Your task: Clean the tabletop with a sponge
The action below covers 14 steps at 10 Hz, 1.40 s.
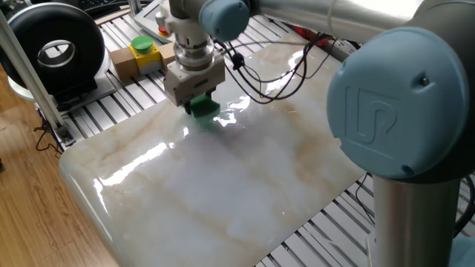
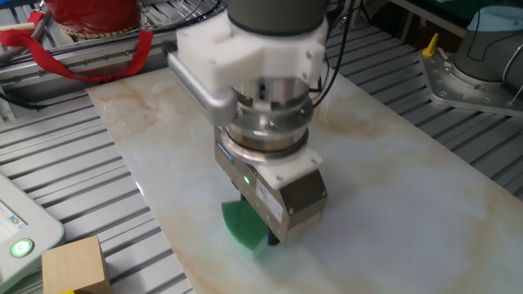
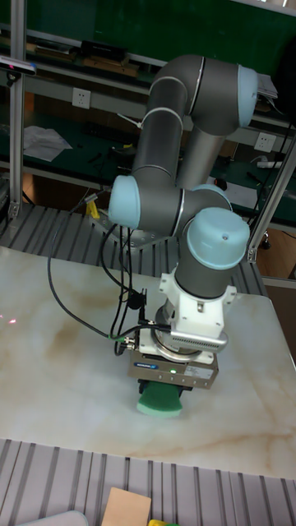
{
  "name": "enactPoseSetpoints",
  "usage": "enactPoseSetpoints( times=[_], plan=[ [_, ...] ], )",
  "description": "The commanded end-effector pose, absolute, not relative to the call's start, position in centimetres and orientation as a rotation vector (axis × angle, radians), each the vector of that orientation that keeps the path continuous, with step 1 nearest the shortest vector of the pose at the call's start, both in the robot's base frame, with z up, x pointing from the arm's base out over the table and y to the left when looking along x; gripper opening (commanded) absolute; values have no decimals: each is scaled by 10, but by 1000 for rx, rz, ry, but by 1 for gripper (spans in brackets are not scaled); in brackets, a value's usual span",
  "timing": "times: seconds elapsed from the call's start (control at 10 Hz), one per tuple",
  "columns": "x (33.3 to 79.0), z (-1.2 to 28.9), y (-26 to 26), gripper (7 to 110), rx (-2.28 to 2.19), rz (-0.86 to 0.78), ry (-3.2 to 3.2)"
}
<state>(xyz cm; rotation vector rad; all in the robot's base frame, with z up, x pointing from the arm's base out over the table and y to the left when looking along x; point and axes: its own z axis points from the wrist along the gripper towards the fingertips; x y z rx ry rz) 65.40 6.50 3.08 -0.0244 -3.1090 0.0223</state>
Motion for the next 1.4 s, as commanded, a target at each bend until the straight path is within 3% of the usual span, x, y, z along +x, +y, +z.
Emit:
enactPoseSetpoints(
  times=[0.0, 0.5, 1.3],
  plan=[
    [661, 62, 42, 7, 47, 38, -3092],
    [681, 79, -3, 7, 212, 58, -3145],
    [654, 59, -50, 7, 267, 9, -3168]
  ],
)
